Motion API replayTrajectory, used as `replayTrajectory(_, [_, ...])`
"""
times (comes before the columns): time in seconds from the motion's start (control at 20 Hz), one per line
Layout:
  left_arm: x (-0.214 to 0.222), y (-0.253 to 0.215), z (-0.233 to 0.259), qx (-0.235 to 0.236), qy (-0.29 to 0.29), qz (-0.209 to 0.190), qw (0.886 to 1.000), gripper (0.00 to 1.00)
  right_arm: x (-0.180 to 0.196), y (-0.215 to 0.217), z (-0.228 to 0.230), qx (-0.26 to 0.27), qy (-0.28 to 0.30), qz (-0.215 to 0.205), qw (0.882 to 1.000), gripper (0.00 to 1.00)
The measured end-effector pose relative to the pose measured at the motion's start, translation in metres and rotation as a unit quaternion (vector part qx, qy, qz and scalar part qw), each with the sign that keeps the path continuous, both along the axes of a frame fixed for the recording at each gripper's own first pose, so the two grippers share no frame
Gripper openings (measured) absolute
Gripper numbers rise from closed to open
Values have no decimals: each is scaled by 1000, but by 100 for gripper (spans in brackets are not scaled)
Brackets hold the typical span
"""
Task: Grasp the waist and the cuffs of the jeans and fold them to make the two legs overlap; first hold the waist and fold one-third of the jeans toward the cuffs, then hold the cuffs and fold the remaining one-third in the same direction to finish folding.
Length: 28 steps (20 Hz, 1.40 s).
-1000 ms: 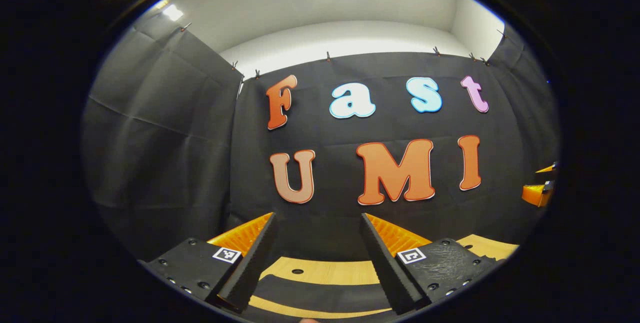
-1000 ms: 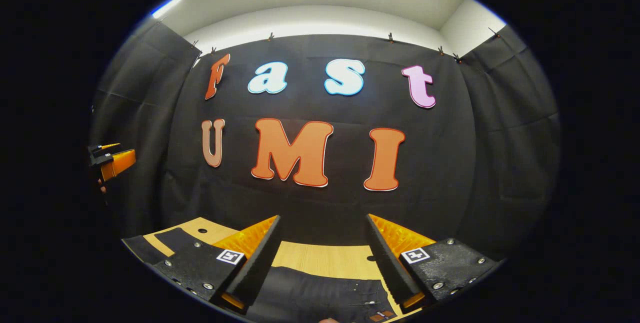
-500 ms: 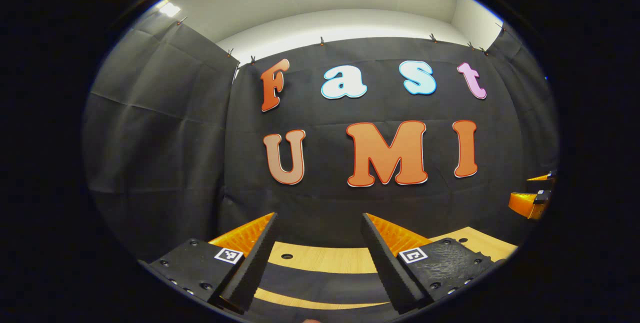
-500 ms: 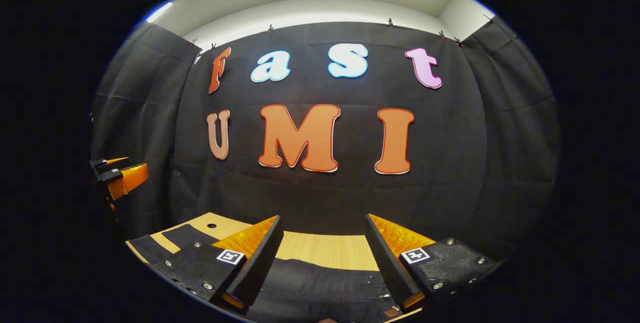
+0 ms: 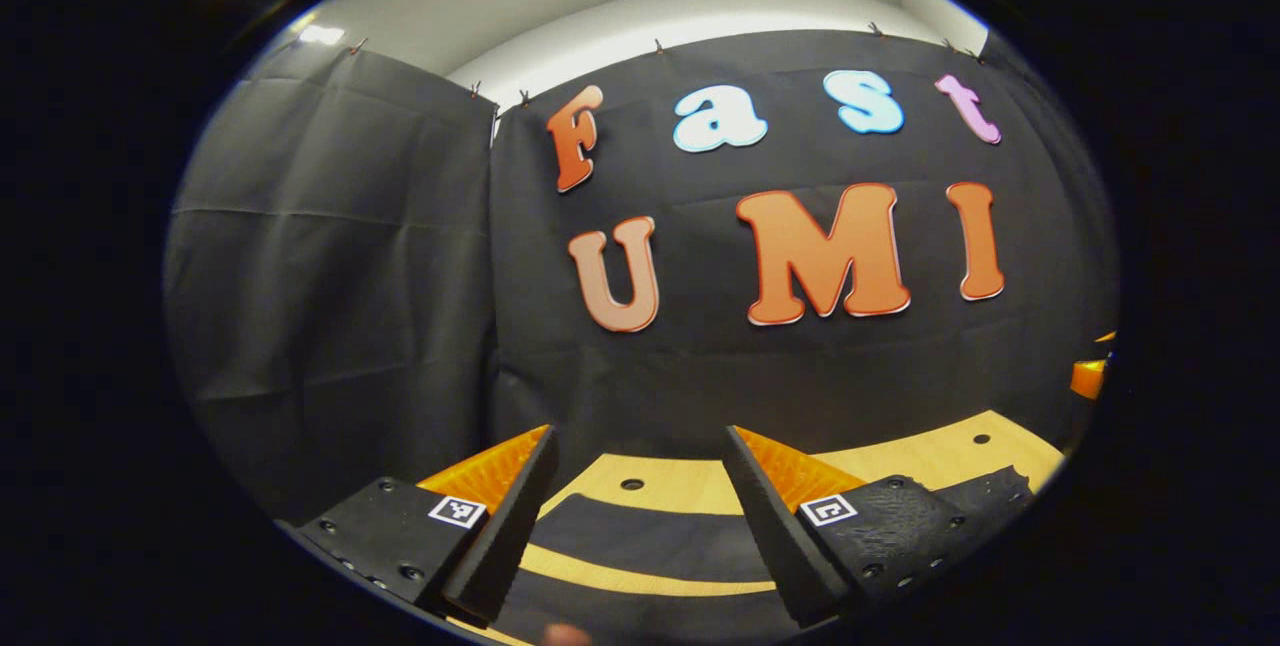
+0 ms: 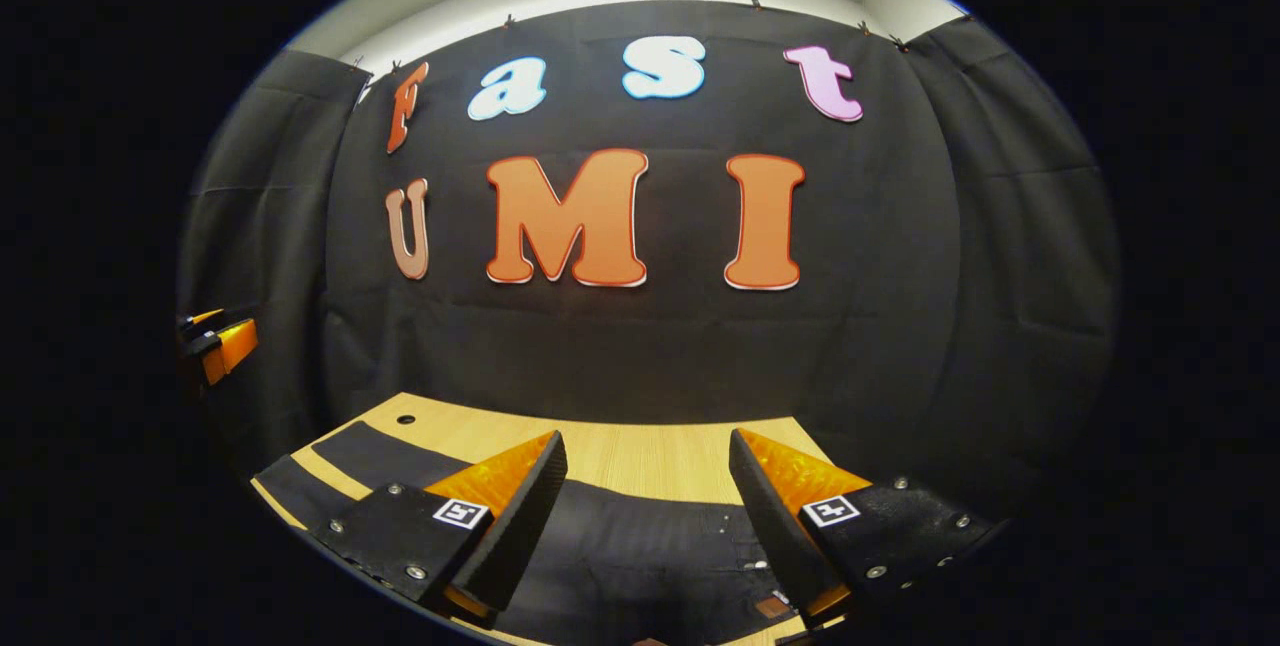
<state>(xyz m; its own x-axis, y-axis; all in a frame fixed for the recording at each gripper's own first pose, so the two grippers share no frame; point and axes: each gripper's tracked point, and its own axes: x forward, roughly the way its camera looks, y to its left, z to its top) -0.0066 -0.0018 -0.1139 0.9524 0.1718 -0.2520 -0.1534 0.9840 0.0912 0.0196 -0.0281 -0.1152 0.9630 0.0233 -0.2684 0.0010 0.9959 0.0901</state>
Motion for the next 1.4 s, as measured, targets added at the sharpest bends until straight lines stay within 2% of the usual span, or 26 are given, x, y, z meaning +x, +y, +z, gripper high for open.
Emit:
replayTrajectory(0.1, [0,17,-33,-19,48,6,999,100,1,-8,-24,3,44,-19,999,99])
replayTrajectory(0.2, [-5,52,-67,-35,100,33,994,99,-8,-19,-53,35,104,-50,993,98])
replayTrajectory(0.3, [-16,93,-102,-61,159,75,982,99,-20,-33,-93,62,176,-86,979,98])
replayTrajectory(0.35, [-26,114,-124,-87,195,100,972,99,-27,-37,-116,76,216,-104,968,99])
replayTrajectory(0.45, [-47,141,-172,-152,265,148,941,100,-42,-38,-147,111,277,-130,946,99])
replayTrajectory(0.5, [-68,159,-203,-182,320,187,911,99,-46,-35,-160,139,304,-145,931,98])
replayTrajectory(0.55, [-82,171,-222,-198,358,207,889,98,-50,-34,-171,159,322,-156,920,98])
replayTrajectory(0.6, [-95,179,-237,-212,384,224,870,98,-56,-35,-184,176,341,-168,908,99])
replayTrajectory(0.7, [-104,190,-266,-234,421,245,842,100,-74,-45,-205,204,379,-196,881,99])
replayTrajectory(0.95, [-144,200,-317,-283,481,291,777,99,-109,-71,-256,227,451,-258,824,98])
replayTrajectory(1.2, [-158,206,-342,-322,518,322,724,99,-127,-74,-298,274,497,-295,768,98])
replayTrajectory(1.3, [-159,207,-348,-341,524,333,705,99,-132,-75,-314,279,512,-305,753,98])
replayTrajectory(1.4, [-168,212,-354,-359,530,347,685,99,-131,-75,-324,281,519,-314,744,98])
